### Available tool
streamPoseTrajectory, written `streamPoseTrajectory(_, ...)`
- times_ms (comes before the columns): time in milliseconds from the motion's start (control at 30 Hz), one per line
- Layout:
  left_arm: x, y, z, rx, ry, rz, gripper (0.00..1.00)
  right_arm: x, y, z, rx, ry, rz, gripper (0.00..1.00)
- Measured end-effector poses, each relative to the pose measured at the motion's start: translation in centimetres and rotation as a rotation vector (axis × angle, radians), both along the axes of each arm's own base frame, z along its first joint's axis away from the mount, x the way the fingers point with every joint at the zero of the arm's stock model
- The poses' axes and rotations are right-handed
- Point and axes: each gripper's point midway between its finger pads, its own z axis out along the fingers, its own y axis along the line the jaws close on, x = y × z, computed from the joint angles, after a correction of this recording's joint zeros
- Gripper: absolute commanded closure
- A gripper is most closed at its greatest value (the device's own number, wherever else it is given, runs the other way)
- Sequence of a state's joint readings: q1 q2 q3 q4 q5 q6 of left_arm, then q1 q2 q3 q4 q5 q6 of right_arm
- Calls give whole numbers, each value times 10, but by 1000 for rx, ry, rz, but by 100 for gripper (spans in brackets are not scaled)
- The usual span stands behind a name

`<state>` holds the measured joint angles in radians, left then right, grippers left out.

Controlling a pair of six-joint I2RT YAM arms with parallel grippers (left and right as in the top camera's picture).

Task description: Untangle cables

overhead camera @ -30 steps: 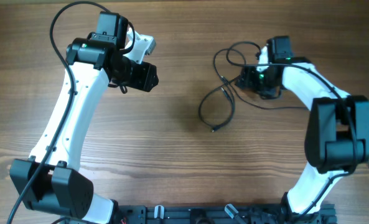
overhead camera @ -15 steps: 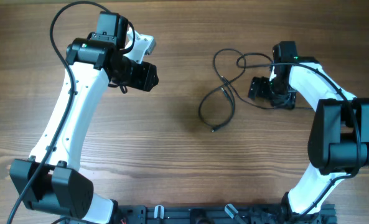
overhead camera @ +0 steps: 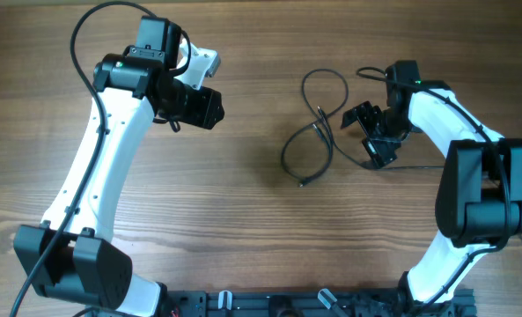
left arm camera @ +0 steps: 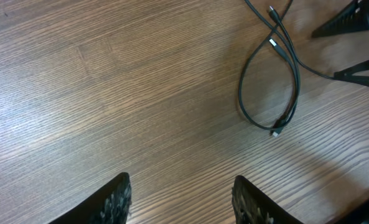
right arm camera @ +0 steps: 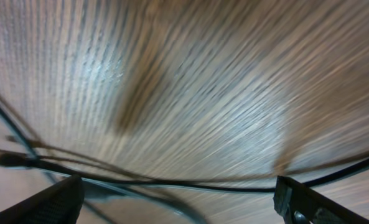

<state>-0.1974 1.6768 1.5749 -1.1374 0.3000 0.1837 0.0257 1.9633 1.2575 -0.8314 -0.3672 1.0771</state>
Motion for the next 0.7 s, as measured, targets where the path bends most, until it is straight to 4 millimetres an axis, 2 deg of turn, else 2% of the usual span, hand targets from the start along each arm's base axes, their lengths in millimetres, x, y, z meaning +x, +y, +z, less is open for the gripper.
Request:
streamPoseTrajectory(100,0,0,0,0,0,0,46,0,6,2,35,35,-83,0)
streamPoseTrajectory(233,0,0,0,-1,0,0,46,-16,8,3,47,162,-221,1)
streamPoseTrajectory(333,0,0,0,-1,1,0,46,-29,9,4,35,250,-303,5)
streamPoseTrajectory(400,0,0,0,-1,0,0,46,-38,8,4,13,305,-358,27)
streamPoseTrajectory(433,0,0,0,-1,0,0,46,-38,8,3,1,311,-369,32)
streamPoseTrajectory(600,0,-1,0,-4,0,-1,46,-32,4,-4,-83,274,-404,32)
streamPoseTrajectory(700,0,-1,0,-5,1,-2,46,-24,-2,-7,-126,229,-408,46)
